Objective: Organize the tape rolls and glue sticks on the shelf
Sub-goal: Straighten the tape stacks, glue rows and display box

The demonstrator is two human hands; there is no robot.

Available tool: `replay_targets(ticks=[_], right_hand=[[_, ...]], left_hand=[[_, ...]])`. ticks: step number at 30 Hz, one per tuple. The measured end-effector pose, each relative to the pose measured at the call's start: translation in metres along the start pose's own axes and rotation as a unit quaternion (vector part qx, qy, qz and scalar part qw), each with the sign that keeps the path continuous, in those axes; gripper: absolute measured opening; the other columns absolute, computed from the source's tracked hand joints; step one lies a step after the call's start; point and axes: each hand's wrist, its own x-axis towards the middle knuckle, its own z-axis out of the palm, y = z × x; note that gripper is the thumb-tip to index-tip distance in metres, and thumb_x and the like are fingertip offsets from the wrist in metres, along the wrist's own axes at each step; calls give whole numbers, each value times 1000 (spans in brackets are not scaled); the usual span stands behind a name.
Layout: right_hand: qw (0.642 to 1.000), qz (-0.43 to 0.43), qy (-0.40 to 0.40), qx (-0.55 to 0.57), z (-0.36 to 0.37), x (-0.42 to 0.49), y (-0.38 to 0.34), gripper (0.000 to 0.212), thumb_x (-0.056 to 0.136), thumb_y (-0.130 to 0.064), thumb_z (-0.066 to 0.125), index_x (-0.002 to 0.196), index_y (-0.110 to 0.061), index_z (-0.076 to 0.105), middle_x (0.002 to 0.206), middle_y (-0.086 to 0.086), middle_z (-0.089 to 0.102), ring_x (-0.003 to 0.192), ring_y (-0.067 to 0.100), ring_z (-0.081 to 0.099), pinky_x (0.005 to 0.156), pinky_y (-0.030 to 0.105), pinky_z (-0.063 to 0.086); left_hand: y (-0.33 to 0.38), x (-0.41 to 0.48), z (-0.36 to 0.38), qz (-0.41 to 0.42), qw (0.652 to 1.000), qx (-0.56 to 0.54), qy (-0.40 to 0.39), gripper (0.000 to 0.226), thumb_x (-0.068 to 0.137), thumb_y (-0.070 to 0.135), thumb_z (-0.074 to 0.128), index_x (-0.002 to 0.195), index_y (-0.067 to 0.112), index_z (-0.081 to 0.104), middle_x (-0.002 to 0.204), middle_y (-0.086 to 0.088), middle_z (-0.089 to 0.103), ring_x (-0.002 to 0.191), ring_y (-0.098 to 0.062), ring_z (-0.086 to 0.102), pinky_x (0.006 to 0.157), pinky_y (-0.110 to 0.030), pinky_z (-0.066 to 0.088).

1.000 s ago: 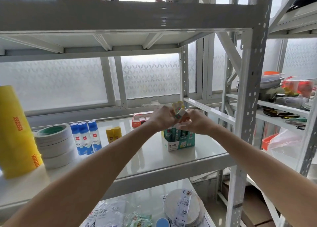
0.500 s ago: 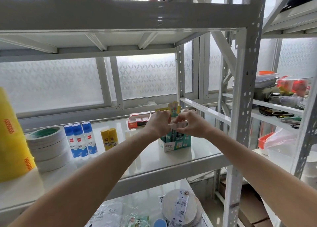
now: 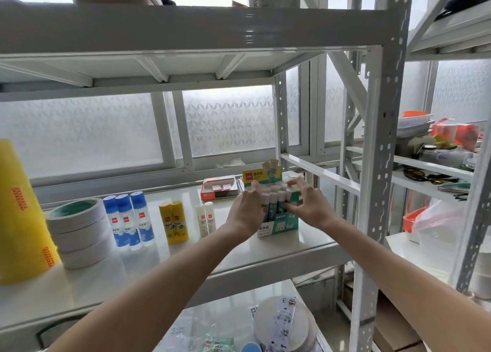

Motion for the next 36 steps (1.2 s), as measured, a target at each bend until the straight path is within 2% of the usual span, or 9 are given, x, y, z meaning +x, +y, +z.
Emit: replay_targets(ticks=[5, 10, 15, 20, 23, 25, 30, 33, 36], right_hand=[[1000, 17, 15, -22, 6, -6, 0, 62, 81, -28, 74, 134, -17, 45, 110, 8, 72, 96, 27, 68, 86, 40, 54], [999, 29, 0, -32, 9, -8, 0, 54, 83, -33, 71, 129, -17, 48, 109, 7, 71, 102, 29, 66, 86, 40, 53], [1000, -4, 8, -22, 22, -5, -15, 49, 81, -32, 73, 124, -16, 53, 108, 5, 72, 99, 25, 68, 80, 32, 51], [999, -14, 7, -38, 35, 1, -22, 51, 82, -33, 71, 126, -18, 52, 109, 6, 72, 101, 28, 68, 85, 39, 54], [999, -9, 5, -44, 38, 3, -24, 53, 83, -31, 70, 130, -17, 49, 112, 8, 71, 103, 29, 67, 86, 42, 54], [999, -5, -1, -41, 40, 3, -24, 52, 84, -29, 69, 131, -16, 48, 112, 8, 71, 104, 29, 66, 85, 42, 54], [999, -6, -24, -30, 41, 7, -27, 51, 83, -30, 67, 130, -19, 49, 109, 5, 72, 102, 28, 67, 85, 39, 53], [998, 4, -55, -9, 37, 8, -29, 55, 76, -38, 68, 126, -23, 51, 103, 1, 72, 97, 24, 68, 83, 37, 54], [999, 7, -44, -14, 39, 8, -31, 61, 74, -52, 71, 123, -21, 52, 105, 1, 71, 97, 23, 68, 81, 34, 55]], left_hand=[[-7, -10, 9, -9, 1000, -2, 21, 26, 85, 6, 62, 108, 11, 50, 98, -11, 70, 89, -30, 68, 74, -43, 58], [-12, -16, 16, -20, 997, 45, 65, 28, 87, 16, 61, 114, 13, 55, 105, -7, 69, 102, -26, 61, 91, -33, 45], [-21, -17, 17, -67, 996, 29, 45, 30, 88, 11, 57, 117, 11, 49, 100, -12, 69, 94, -31, 65, 82, -39, 52], [-31, -21, 6, -74, 994, 70, 49, 25, 90, 13, 59, 114, 10, 54, 98, -8, 70, 88, -28, 65, 82, -38, 53], [-33, -20, 4, -71, 993, 68, 59, 43, 90, 12, 60, 128, 9, 42, 97, -8, 70, 86, -28, 68, 77, -40, 57], [-30, -21, 4, -69, 994, 51, 66, 51, 90, 12, 61, 132, 10, 33, 101, -9, 70, 86, -29, 70, 71, -40, 59], [-26, -23, 2, -54, 994, 56, 71, 54, 92, 15, 60, 137, 10, 32, 119, -12, 64, 93, -30, 70, 72, -37, 59], [-25, -23, 0, -48, 995, 52, 75, 54, 93, 15, 61, 138, 8, 33, 118, -12, 65, 94, -29, 70, 74, -36, 59], [-25, -22, 0, -49, 995, 51, 76, 56, 92, 14, 61, 140, 7, 32, 117, -13, 65, 94, -29, 70, 74, -36, 59]])
